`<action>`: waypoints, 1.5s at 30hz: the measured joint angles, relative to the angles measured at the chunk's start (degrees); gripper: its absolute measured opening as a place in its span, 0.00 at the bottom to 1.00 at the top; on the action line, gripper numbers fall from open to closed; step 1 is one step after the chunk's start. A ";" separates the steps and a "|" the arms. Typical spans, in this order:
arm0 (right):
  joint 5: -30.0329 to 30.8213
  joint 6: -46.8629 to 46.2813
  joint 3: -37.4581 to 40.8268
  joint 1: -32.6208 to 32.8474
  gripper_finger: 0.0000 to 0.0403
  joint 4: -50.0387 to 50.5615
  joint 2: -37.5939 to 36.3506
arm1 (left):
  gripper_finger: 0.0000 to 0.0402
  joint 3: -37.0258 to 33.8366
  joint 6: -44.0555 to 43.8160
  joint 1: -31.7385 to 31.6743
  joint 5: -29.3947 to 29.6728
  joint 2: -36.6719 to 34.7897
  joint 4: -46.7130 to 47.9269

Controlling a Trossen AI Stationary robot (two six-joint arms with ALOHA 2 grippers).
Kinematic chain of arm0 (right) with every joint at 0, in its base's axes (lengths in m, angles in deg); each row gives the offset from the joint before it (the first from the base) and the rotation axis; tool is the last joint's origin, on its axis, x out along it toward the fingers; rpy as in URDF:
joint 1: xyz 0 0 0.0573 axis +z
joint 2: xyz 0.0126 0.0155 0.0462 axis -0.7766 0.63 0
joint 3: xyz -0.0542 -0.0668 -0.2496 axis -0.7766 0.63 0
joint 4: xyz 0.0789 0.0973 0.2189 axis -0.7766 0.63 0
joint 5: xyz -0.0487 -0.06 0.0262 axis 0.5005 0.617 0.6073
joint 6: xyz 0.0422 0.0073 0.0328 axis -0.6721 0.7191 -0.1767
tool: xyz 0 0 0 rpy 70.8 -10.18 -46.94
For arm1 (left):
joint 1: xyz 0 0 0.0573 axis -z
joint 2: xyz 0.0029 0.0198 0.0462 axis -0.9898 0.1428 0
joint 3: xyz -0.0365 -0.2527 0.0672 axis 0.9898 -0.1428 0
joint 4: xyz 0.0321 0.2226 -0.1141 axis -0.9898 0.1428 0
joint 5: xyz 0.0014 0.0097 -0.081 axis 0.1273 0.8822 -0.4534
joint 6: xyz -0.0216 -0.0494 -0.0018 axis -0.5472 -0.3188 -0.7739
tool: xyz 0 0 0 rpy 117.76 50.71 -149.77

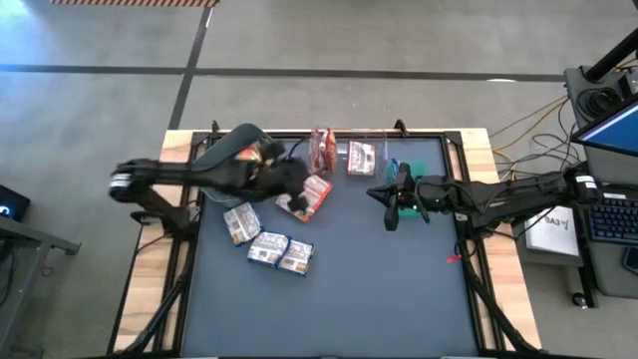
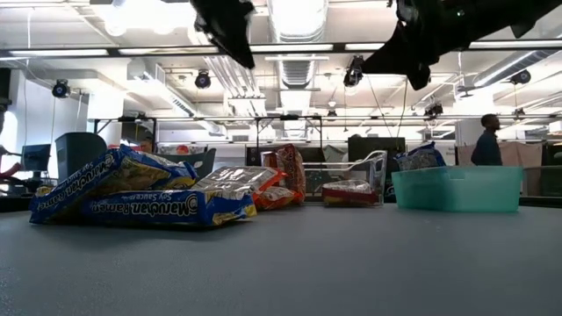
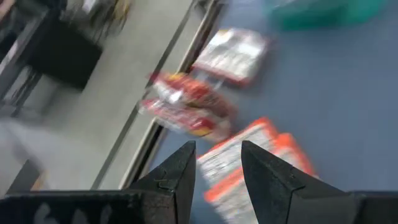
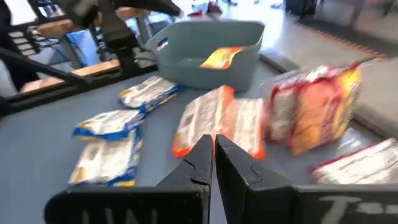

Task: Sort Maruchan noodles
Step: Put the blue noodle pack into the green bin

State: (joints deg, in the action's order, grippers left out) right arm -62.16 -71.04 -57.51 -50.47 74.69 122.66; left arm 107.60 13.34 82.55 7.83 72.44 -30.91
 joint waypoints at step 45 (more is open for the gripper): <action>0.28 -8.59 -18.41 9.39 0.02 33.22 18.84 | 0.29 -29.82 -9.96 12.80 -13.52 -18.53 -16.41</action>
State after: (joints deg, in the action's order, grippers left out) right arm -61.89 -79.63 -75.92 -41.07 107.91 141.50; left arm 77.78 3.39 95.35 -5.69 53.91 -47.32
